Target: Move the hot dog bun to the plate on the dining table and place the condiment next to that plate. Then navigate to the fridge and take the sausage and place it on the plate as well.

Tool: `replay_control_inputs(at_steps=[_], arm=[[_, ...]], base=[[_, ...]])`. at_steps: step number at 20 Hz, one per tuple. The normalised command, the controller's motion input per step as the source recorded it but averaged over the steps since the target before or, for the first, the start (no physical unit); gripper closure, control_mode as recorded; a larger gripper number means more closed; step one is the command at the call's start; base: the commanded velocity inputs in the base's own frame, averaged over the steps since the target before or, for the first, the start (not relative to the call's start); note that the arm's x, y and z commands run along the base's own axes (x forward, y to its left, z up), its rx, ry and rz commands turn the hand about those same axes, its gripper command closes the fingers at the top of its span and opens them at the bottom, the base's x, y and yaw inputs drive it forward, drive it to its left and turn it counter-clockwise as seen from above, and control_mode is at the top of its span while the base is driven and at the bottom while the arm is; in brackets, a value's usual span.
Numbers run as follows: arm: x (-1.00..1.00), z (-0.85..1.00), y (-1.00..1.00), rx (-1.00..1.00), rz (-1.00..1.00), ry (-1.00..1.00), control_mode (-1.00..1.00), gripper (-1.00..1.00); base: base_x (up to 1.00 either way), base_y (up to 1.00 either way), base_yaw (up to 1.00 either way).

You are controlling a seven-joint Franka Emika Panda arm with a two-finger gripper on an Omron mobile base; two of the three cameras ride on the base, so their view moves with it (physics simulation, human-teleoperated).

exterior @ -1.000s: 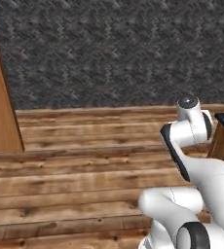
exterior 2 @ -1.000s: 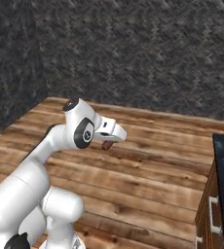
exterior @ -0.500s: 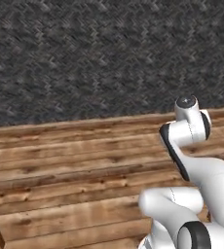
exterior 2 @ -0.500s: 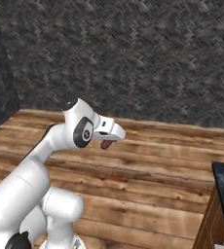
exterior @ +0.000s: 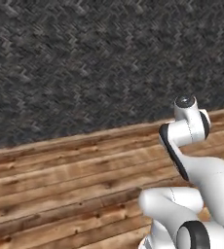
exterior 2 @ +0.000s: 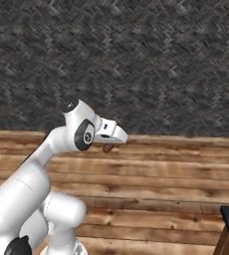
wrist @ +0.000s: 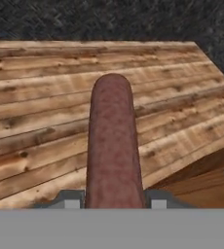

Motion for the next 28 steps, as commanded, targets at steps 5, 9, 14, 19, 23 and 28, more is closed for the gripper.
replay_control_inputs(at_steps=[5, 9, 14, 19, 23, 28], arm=[[0.0, 0.0, 0.0, 0.0, 0.0, 0.0, 1.0, 1.0], [0.0, 0.0, 0.0, 0.0, 0.0, 0.0, 1.0, 1.0], [0.0, 0.0, 0.0, 0.0, 0.0, 0.0, 1.0, 1.0], [0.0, 0.0, 0.0, 0.0, 0.0, 0.0, 1.0, 1.0], [0.0, 0.0, 0.0, 0.0, 0.0, 0.0, 1.0, 1.0], [0.0, 0.0, 0.0, 0.0, 0.0, 0.0, 1.0, 1.0]], base=[[1.0, 0.27, -0.32], [1.0, 0.27, -0.36], [1.0, 0.29, -0.44], [1.0, 0.27, -0.46], [1.0, 0.23, -0.46], [1.0, 0.14, -0.45]])
